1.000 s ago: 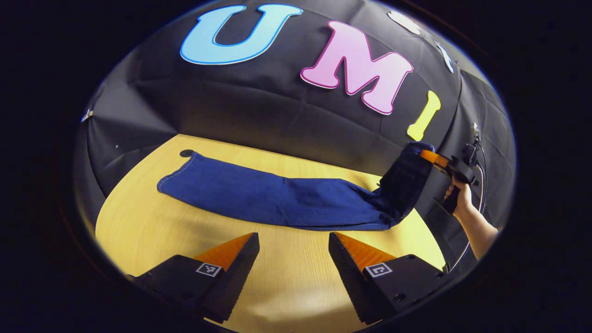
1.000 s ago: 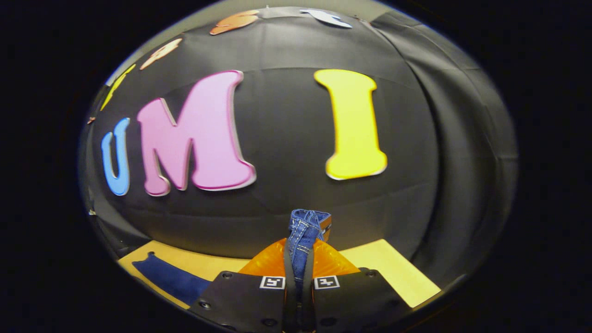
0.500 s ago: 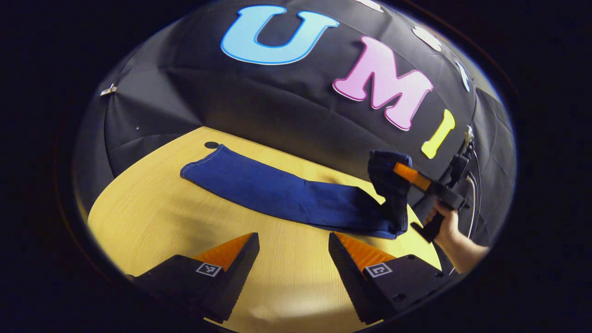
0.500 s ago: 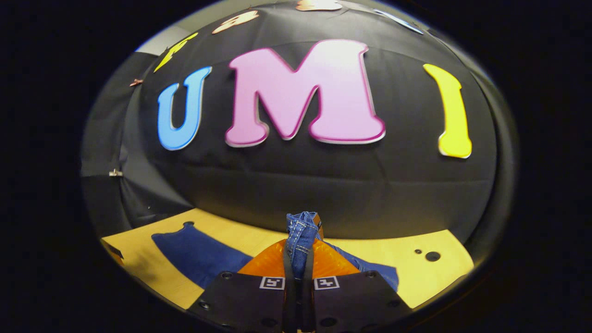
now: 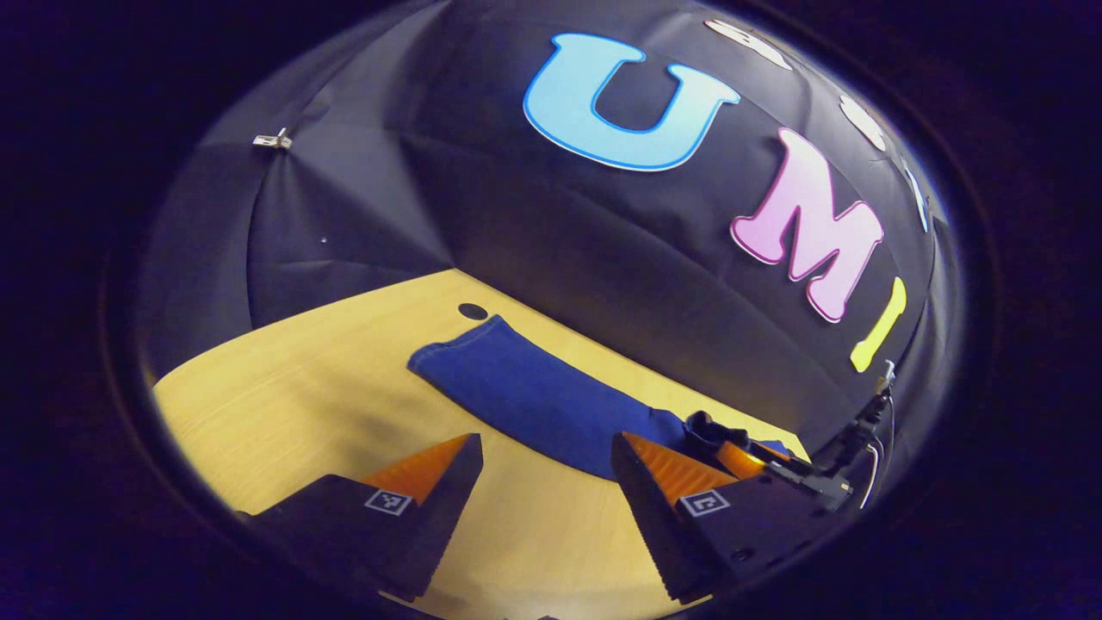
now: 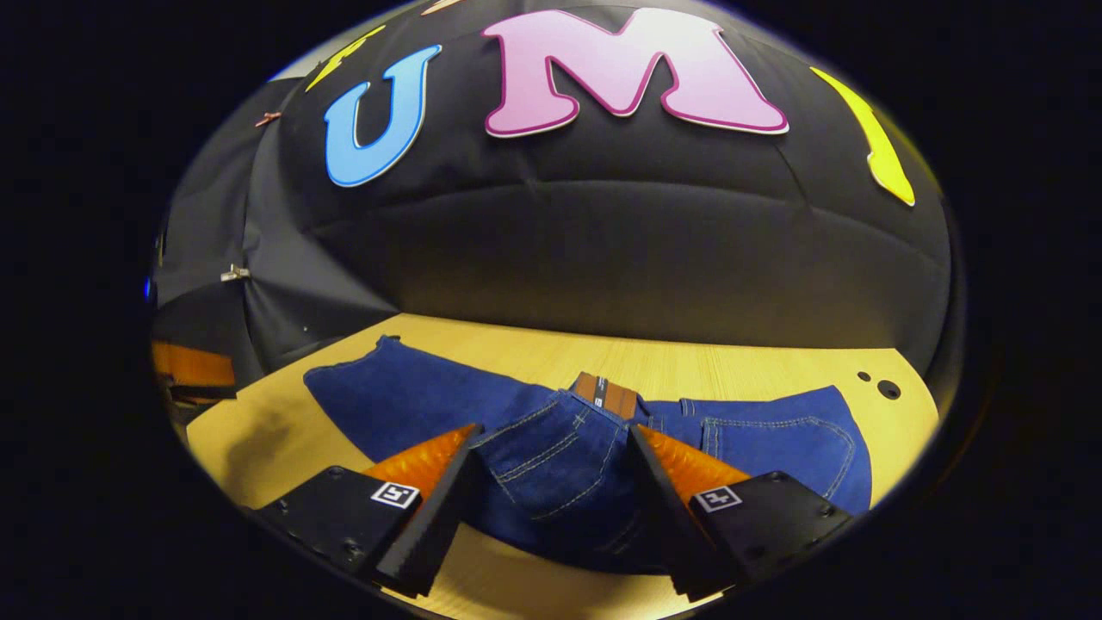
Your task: Grasp the waist and the cuffs of the jeans and fold them to make the two legs overlap; first hold the waist and fold one-third of the jeans toward the cuffs, then hold the cuffs and fold the remaining one-third in the same direction to finish folding.
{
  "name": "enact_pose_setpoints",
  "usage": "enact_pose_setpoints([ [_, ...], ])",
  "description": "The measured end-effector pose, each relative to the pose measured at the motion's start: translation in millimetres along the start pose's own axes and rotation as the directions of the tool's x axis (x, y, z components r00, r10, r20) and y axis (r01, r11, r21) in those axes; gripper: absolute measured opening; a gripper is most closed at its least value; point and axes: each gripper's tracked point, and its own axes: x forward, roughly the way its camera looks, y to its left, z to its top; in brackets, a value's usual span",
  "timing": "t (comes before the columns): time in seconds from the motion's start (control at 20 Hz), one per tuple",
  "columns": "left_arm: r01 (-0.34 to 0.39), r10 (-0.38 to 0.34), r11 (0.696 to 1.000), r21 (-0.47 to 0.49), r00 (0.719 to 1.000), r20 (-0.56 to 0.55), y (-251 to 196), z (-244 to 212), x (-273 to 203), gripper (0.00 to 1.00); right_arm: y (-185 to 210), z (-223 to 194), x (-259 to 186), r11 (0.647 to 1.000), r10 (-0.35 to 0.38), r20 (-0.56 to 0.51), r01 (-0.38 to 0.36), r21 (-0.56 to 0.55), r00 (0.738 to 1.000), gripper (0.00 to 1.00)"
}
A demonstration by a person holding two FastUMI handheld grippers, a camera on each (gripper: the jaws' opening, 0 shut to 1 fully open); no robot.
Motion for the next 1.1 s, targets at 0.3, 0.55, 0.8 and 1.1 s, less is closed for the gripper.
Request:
enact_pose_setpoints([
  [0.3,-0.166,0.165,0.986,0.001,0.985,0.046,75,33,78,0.96,-17,5,-45,0.998,-0.059,0.040,0.059,-0.004,0.997,0.99],
  [0.55,-0.193,0.195,0.980,0.058,0.980,-0.030,104,24,143,0.95,-56,7,-71,0.993,-0.116,0.046,0.117,-0.029,0.992,0.99],
  [0.8,-0.133,0.151,0.981,0.142,0.980,-0.130,96,4,169,0.86,-82,-4,-83,0.988,-0.157,0.021,0.157,-0.004,0.987,0.99],
  [1.1,0.077,-0.035,0.985,0.156,0.966,-0.257,46,-21,173,0.49,-79,-37,-84,0.989,-0.144,-0.068,0.146,0.026,0.987,0.99],
])
